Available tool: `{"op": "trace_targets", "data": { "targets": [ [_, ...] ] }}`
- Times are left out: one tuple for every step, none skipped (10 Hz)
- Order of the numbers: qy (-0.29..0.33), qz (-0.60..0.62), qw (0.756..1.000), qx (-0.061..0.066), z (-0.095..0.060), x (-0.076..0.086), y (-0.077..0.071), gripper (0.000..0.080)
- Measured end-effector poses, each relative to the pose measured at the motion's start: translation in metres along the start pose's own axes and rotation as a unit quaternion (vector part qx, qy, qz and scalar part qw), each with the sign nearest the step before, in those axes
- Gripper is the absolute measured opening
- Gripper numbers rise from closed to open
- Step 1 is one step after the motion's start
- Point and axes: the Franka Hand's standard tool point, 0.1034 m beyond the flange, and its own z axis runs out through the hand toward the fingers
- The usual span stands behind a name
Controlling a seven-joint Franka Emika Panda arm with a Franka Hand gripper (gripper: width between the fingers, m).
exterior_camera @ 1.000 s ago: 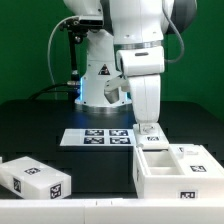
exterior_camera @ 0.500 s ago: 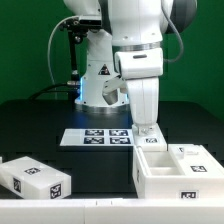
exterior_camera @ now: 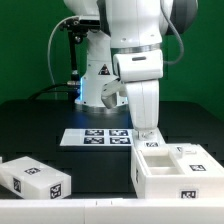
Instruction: Assemble cabinet
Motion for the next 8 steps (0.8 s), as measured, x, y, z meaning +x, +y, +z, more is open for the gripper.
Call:
{"op": "trace_targets", "data": {
  "targets": [
    [0.0, 0.006, 1.0, 0.0, 0.0, 0.0, 0.0, 0.0064],
    [0.0, 0.006, 1.0, 0.0, 0.0, 0.0, 0.0, 0.0064],
    [0.0, 0.007, 1.0, 0.0, 0.0, 0.0, 0.0, 0.0064],
    [0.0, 0.007, 1.0, 0.0, 0.0, 0.0, 0.0, 0.0064],
    [0.0, 0.007, 1.0, 0.001, 0.0, 0.0, 0.001, 0.0064],
    [0.003, 0.007, 1.0, 0.002, -0.001, 0.001, 0.01, 0.0064],
    [0.006, 0.009, 1.0, 0.002, -0.001, 0.003, 0.023, 0.0064],
    [0.01, 0.008, 1.0, -0.001, -0.001, 0.003, 0.036, 0.0064]
  ]
}}
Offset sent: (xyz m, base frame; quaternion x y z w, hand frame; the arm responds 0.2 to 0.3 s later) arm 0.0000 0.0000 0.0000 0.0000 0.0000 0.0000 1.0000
